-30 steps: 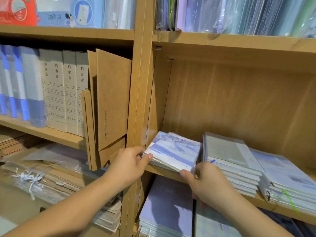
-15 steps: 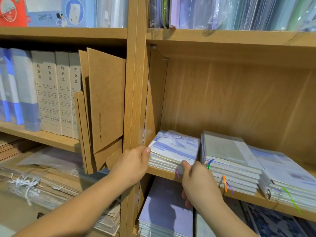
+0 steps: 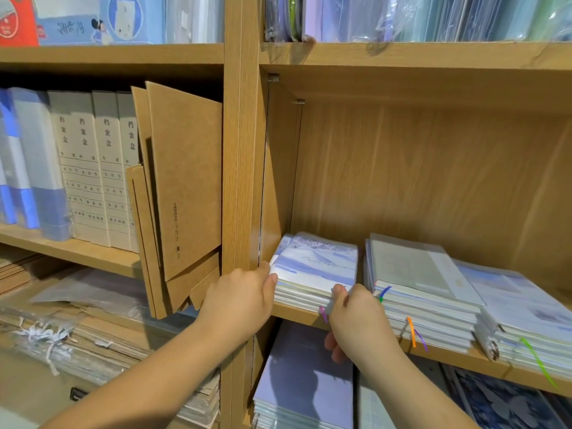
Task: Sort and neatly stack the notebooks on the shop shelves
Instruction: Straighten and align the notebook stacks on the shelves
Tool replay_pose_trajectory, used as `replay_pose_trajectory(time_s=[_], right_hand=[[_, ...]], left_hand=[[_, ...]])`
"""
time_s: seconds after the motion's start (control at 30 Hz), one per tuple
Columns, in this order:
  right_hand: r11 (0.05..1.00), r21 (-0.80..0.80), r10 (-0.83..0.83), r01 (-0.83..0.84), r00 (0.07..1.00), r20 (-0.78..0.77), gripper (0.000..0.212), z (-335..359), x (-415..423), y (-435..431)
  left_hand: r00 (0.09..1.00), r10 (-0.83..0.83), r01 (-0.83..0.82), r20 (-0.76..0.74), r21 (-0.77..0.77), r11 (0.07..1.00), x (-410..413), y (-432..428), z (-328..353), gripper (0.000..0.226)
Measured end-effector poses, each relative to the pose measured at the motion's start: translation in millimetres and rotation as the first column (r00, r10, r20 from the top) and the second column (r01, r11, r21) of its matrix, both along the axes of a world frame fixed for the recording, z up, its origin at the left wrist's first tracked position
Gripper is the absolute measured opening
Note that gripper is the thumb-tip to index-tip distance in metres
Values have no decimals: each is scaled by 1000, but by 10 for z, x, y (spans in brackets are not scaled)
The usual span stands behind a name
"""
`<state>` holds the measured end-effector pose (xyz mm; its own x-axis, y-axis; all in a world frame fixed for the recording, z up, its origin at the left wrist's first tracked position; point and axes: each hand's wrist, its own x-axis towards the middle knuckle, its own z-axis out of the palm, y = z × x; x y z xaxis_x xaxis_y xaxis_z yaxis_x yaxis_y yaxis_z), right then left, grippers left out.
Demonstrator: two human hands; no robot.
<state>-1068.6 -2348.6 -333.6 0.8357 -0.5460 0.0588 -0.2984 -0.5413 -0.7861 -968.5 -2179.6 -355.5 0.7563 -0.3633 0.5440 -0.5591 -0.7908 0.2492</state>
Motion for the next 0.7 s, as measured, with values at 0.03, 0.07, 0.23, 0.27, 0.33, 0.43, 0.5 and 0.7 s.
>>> replay_pose_trajectory(time_s=[0.03,0.07,0.23,0.27,0.33,0.43,0.5,0.7], right_hand=[[1000,25,-5,5,1000,1,31,1,5,1],[999,42,-11,11,1000,10,30,-3,12,1],[999,21,-30,28,994,104,38,-91,-1,24],[1000,5,-28,28,994,104,41,-106,-6,28],[1000,0,-3,3,996,89,45,-119,-13,26],[996,67,49,-57,993,108,35,-122,-39,15],[992,93,75,-89,986,146,27,-129,-79,0],[988,89,104,-125,972,211,24,-198,-199,-12]], left_hand=[[999,7,-9,48,37,999,-2,20,-17,35],[997,14,-18,73,55,998,-5,37,-32,35],[999,22,-21,46,-2,1000,37,47,-52,32],[999,-35,33,-31,-76,997,51,38,-53,29],[956,-197,139,-216,-259,956,72,10,-59,23],[910,-292,170,-295,-377,910,82,-14,-82,18],[911,-294,162,-288,-405,900,80,-21,-109,16],[872,-364,168,-327,-499,850,49,-34,-164,24]])
